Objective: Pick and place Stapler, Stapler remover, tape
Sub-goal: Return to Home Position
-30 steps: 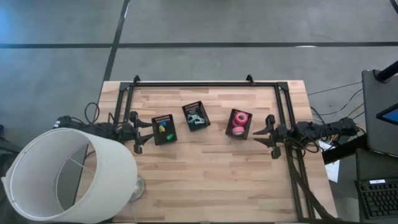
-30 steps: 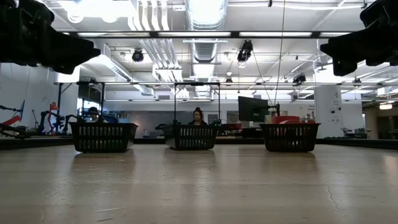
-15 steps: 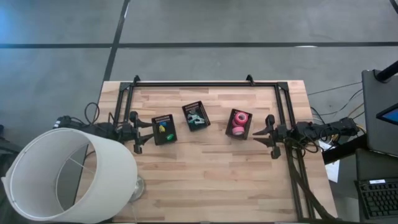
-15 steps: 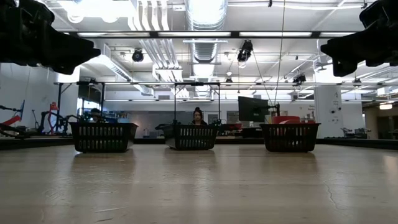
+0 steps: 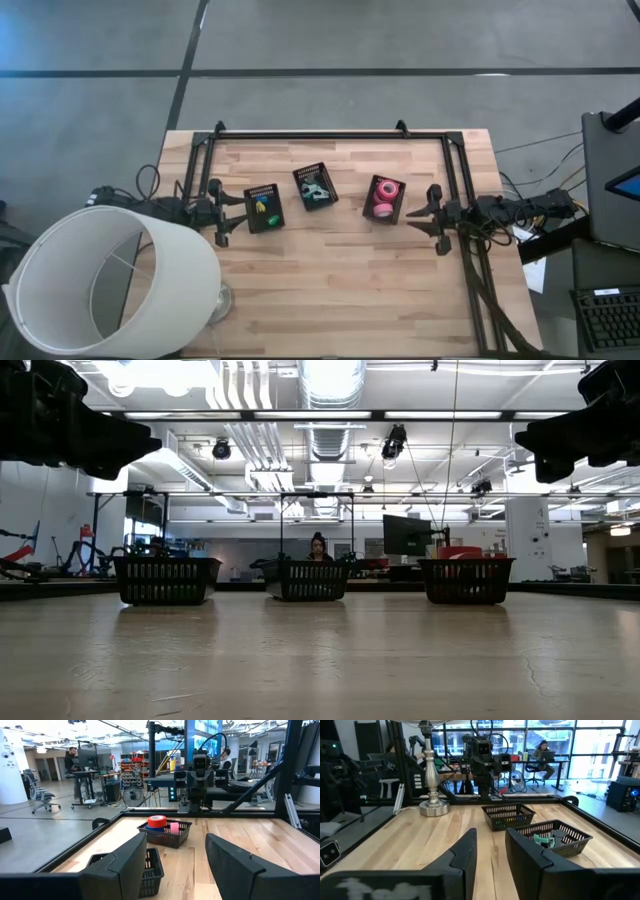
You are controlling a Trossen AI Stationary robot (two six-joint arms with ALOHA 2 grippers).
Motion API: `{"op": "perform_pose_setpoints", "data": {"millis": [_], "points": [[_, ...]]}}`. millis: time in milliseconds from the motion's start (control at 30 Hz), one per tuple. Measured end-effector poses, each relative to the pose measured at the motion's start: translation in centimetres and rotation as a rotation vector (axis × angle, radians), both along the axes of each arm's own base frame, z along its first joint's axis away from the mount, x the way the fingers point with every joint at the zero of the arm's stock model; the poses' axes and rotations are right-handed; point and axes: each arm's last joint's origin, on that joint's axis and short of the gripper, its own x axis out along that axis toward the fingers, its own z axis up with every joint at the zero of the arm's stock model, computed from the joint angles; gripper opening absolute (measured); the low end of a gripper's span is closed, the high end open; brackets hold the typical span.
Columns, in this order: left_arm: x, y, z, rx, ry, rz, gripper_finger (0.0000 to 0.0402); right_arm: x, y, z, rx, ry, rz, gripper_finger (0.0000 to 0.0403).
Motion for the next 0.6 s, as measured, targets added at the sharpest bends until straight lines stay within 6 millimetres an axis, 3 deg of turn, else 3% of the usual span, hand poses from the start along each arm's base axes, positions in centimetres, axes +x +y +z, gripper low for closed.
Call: {"op": "perform_pose_setpoints", "data": {"millis": [600], "points": [[0.00,0.00,0.00,0.000,0.000,0.000,0.0209,0.00,0.00,0.01,-0.001,0.000,0.000,0.0081]]}}
